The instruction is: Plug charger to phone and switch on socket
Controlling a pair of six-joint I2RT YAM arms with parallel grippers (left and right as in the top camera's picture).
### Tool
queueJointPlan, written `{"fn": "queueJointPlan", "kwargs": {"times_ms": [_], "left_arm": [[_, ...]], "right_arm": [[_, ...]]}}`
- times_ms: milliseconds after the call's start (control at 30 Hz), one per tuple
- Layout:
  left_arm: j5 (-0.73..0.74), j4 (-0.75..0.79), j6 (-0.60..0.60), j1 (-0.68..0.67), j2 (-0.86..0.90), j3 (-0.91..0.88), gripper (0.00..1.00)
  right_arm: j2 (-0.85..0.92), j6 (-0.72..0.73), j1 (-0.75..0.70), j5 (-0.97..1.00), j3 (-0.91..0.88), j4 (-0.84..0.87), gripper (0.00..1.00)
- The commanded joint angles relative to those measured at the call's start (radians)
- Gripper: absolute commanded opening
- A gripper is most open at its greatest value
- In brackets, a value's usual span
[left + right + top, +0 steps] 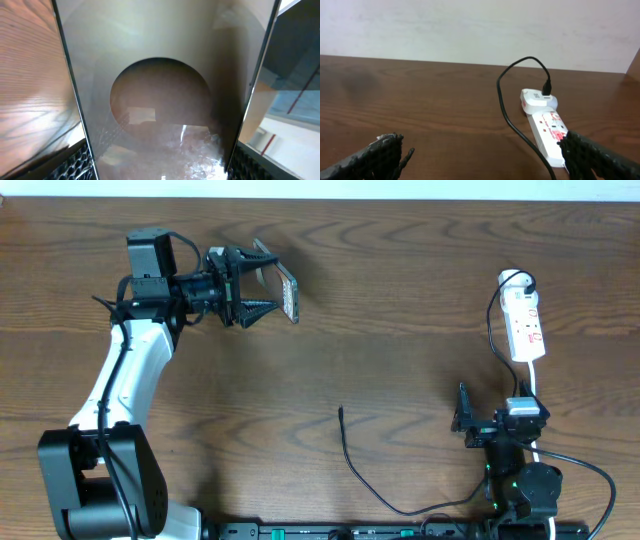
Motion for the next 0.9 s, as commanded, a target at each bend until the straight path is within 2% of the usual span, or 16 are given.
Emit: {"fn": "queueJointPlan", "kwargs": {"times_ms": [0,367,867], "left_arm": [[0.016,-0.038,0.108,0.006,-0.015,0.016,0.07],[-0.033,-0.231,0.207,0.004,-0.015,0.008,0.07],[-0.093,-0.234,0.244,0.003,-0.015,-0.129,0.07]], "right_arm": [[-0.006,-0.011,0.005,0.007,-0.001,-0.005,0.99],[-0.006,-0.012,0.005,0.019,-0.001,-0.004,0.99],[-0.006,0.0,0.005,-0.039,-0.001,0.001,0.99]]}}
